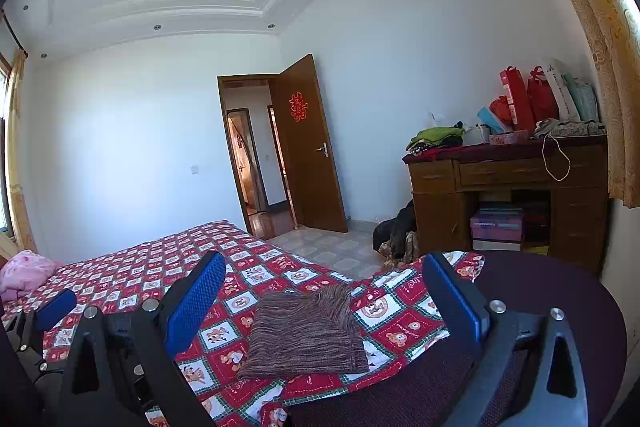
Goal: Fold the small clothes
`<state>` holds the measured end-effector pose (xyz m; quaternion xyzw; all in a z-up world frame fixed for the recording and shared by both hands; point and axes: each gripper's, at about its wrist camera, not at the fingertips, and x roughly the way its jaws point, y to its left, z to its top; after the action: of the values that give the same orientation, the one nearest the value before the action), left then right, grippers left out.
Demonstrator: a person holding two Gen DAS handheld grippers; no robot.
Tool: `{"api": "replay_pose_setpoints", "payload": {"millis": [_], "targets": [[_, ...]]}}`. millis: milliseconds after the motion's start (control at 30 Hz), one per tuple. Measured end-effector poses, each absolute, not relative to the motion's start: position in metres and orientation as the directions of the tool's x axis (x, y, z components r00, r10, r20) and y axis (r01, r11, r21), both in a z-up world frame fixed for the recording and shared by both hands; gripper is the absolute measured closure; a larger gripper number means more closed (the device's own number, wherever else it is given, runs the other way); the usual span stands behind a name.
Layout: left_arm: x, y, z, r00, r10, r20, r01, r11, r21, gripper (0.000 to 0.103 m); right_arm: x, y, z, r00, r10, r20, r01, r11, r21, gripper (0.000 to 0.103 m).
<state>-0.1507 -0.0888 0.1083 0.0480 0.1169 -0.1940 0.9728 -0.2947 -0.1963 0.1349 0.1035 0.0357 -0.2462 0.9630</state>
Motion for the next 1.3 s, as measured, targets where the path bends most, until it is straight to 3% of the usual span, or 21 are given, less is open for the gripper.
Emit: {"api": "replay_pose_setpoints", "payload": {"millis": [633, 1300], "targets": [[-0.145, -0.093, 0.107, 0.915, -0.313, -0.256, 0.339, 0.939, 0.064, 0.000, -0.294, -0.206, 0.134, 0.864, -0.487, -0.124, 0.503, 0.846, 0.177, 0.004], [-0.141, -0.089, 0.107, 0.894, -0.356, -0.274, 0.378, 0.925, 0.030, 0.000, -0.293, -0.213, 0.132, 0.858, -0.499, -0.122, 0.513, 0.839, 0.183, 0.004]]}}
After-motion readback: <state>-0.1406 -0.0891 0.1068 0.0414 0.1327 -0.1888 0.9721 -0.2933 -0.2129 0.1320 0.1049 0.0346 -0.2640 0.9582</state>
